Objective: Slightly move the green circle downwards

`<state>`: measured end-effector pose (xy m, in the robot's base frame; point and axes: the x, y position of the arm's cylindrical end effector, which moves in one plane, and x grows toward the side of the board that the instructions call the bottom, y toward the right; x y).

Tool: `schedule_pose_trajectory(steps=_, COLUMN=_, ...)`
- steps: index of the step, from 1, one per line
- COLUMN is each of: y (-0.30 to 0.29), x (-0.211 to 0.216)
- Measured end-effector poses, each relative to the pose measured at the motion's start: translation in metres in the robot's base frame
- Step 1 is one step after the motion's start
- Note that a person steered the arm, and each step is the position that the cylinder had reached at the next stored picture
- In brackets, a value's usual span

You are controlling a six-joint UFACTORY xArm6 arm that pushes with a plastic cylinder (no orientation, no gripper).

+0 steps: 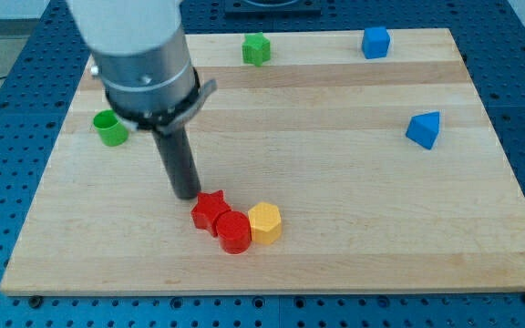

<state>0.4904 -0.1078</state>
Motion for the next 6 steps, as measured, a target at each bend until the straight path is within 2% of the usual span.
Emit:
schedule_pose_trajectory(steps=1, y=0.018, x=-0.050)
schedule_pose_trajectory(steps=2, y=-0.005, x=-0.106)
schedule_pose_trajectory(steps=3, y=-0.069, x=-0.131)
schedule_pose_trajectory(steps=4, y=-0.122, x=-0.126)
schedule_pose_trajectory(steps=5, y=-0.122, x=-0.120)
schedule_pose_trajectory(steps=6, y=-0.097, x=-0.099)
